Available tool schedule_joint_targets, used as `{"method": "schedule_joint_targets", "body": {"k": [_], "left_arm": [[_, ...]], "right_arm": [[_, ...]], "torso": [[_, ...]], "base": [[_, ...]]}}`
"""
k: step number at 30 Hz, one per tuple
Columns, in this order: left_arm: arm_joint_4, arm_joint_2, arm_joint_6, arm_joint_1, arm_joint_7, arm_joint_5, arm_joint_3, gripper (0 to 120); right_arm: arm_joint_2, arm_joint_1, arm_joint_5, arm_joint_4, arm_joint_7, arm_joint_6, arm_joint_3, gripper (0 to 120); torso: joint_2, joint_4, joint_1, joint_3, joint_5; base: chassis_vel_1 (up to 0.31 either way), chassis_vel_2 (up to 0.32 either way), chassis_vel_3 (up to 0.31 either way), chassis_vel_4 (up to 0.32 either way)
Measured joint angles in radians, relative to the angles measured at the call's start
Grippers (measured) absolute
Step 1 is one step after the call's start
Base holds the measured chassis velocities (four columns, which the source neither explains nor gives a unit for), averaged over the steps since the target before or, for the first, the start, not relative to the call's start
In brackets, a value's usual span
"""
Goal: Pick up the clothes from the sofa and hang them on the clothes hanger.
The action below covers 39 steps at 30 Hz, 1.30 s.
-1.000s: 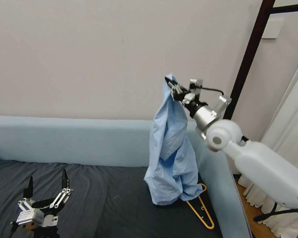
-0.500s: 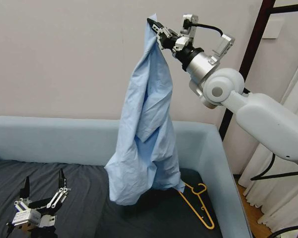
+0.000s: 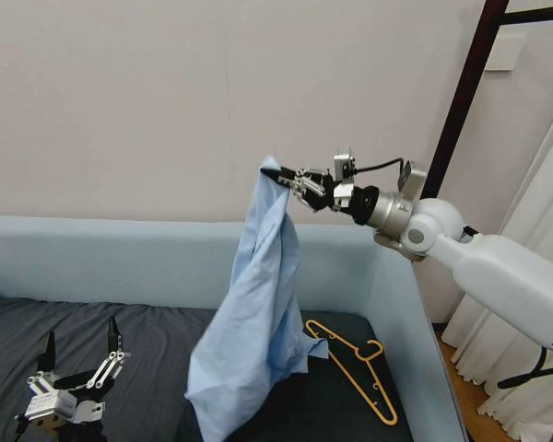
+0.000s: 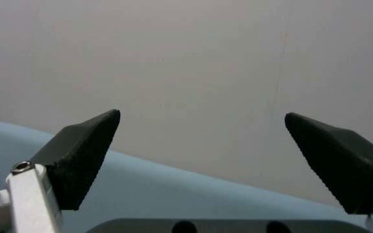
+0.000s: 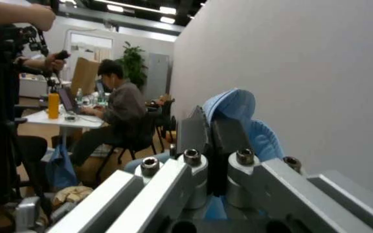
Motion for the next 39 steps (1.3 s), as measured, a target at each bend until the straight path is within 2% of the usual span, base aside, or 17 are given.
{"method": "schedule_joint_targets", "body": {"k": [7, 10, 15, 21, 33, 37, 39], "left_arm": [[0.069, 0.089, 0.008, -0.082, 0.087, -0.066, 0.051, 100], [0.117, 0.136, -0.026, -0.127, 0.210, -0.115, 0.111, 100], [0.199, 0.141, -0.055, -0.171, 0.281, -0.082, 0.175, 100], [0.273, 0.110, -0.047, -0.213, 0.288, -0.024, 0.218, 100], [0.337, 0.116, -0.026, -0.242, 0.334, 0.028, 0.268, 96], [0.370, 0.120, -0.027, -0.247, 0.341, 0.042, 0.276, 86], [0.381, 0.117, -0.029, -0.248, 0.352, 0.049, 0.282, 76]], "right_arm": [[0.023, 0.012, 0.001, 0.037, 0.035, 0.019, 0.001, 0], [0.038, -0.004, -0.024, 0.044, 0.081, 0.034, -0.003, 0], [0.043, -0.035, -0.043, 0.040, 0.102, 0.044, 0.002, 0], [0.039, -0.069, -0.051, 0.042, 0.105, 0.047, 0.019, 0], [0.066, -0.073, -0.060, 0.040, 0.120, 0.051, 0.021, 0], [0.066, -0.073, -0.060, 0.042, 0.122, 0.051, 0.020, 0], [0.064, -0.072, -0.061, 0.046, 0.124, 0.052, 0.018, 0]], "torso": [[0.000, 0.0000, 0.000, 0.000, 0.0000], [0.000, -0.0001, 0.000, 0.000, 0.0001], [0.000, -0.0001, 0.000, 0.000, 0.0004], [0.000, -0.0001, 0.000, 0.000, 0.0003], [0.000, 0.0000, 0.000, 0.000, 0.0003], [0.000, 0.0000, 0.000, 0.000, 0.0002], [0.000, 0.0000, 0.000, 0.000, 0.0003]], "base": [[0.000, 0.000, 0.000, 0.000], [0.000, 0.000, 0.000, 0.000], [0.000, 0.000, 0.000, 0.000], [0.000, 0.000, 0.000, 0.000], [0.000, 0.000, 0.000, 0.000], [0.000, 0.000, 0.000, 0.000], [0.000, 0.000, 0.000, 0.000]]}}
